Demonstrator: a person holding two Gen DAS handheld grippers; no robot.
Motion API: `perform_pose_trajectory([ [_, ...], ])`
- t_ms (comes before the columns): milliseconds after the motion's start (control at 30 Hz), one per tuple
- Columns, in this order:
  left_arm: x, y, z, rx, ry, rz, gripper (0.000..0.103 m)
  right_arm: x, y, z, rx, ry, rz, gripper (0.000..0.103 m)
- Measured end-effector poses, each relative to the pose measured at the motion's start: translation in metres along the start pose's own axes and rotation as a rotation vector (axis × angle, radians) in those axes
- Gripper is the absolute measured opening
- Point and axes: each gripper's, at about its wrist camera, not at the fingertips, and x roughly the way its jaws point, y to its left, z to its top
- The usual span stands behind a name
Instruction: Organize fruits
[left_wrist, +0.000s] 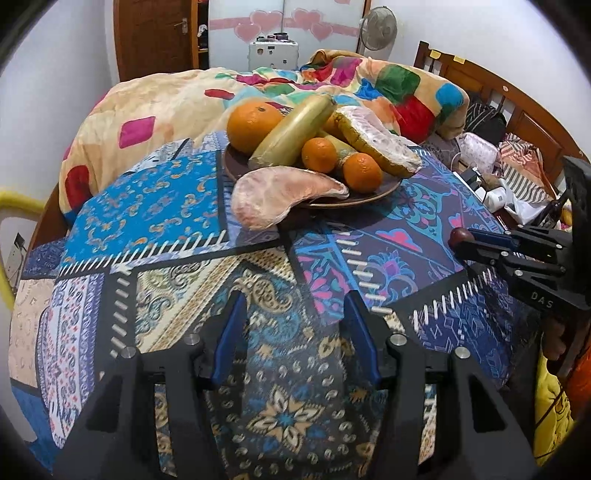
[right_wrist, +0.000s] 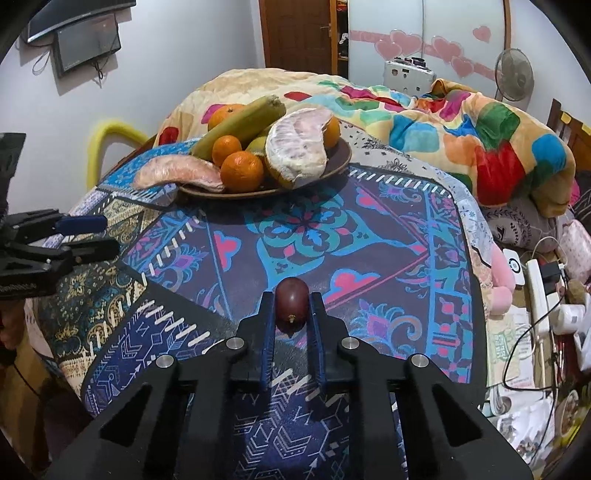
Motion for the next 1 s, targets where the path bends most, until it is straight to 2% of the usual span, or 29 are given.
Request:
perform_pose_trajectory([
  [67,0.007,-0.001,0.006,-0.006,0.015,-0.008,0.044,-0.003,-0.003,0.002,0.005,-0.015,0.005,0.016],
  [433,0.038,-0.009,0.041,0.022,0.038,0.047,0.044,-0.006,-0.014,0.015,0.009,-0.059,0.024,0.016],
  [633,0.053,-0.012,0.047,0.034,0.048,0.070,0.044,-0.003,-0.019,0.016,0.006,-0.064,0.034,0.016],
  [733,0.056,-0.013,0.048,0.034,0.039,0.077,0.039,-0.002,-0.022,0.016,0.009,-0.063,0.039,0.016],
  [867,0.058,-0.014,0.051,0.038,0.030,0.077,0.022,0.000,-0.024,0.015,0.014,-0.060,0.043,0.016],
  [1000,0.056,-0.016,0.050,0.056,0.026,0.091,0.017,0.001,-0.025,0.014,0.018,-0.058,0.049,0.016],
])
